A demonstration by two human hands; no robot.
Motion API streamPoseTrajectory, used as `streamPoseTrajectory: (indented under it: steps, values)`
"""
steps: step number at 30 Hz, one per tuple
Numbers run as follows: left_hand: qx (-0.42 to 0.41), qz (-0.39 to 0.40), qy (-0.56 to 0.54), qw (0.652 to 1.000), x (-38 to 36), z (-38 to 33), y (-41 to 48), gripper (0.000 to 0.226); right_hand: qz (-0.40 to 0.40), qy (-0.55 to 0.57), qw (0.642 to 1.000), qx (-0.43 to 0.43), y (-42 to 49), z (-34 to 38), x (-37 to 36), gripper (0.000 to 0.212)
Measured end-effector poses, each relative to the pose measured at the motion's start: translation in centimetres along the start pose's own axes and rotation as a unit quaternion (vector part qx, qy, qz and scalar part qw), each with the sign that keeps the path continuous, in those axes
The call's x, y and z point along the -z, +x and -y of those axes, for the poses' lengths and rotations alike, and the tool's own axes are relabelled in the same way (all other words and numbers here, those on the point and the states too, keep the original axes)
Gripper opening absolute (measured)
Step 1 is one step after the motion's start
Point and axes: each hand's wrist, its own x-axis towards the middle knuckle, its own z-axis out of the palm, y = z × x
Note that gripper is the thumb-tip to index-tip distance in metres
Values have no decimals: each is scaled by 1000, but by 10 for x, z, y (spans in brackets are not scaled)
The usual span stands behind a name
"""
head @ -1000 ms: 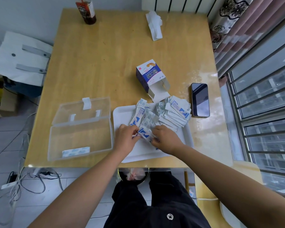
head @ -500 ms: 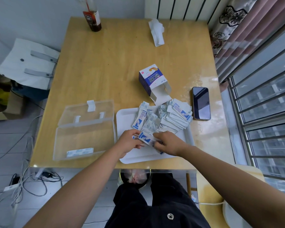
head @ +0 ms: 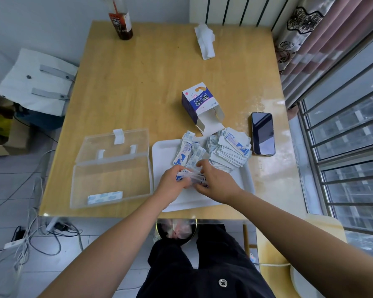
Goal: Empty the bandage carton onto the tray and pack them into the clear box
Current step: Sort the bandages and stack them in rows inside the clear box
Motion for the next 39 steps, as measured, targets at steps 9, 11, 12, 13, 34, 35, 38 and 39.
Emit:
streamPoseTrajectory:
  steps: [9,11,12,13,34,35,38,39]
  values:
    - [-82,-43,221,971,-7,20,-1,39,-78,-91,992,45,-6,-10,-20,15]
    - [-84,-61,322,941,-9,27,-2,44,-61,-87,994,12,-8,-14,-30,20]
    - [-83,-71,344,933,-10,28,-3,44,-57,-78,995,-14,-9,-16,-31,22]
    - [-81,-77,348,931,-10,31,-4,44,-56,-65,996,-31,-11,-18,-31,22]
    - [-81,-40,367,926,-14,29,-10,28,-20,-79,996,-29,-10,-2,-37,23]
    - [-77,-39,377,922,-15,30,-10,28,-17,-84,996,-33,-10,-2,-38,24]
    - [-84,-48,390,916,-15,29,-11,22,-63,-61,996,-16,-13,-1,-37,23]
    - [-84,-49,393,914,-14,28,-11,20,-78,-56,995,-2,-13,-1,-35,21]
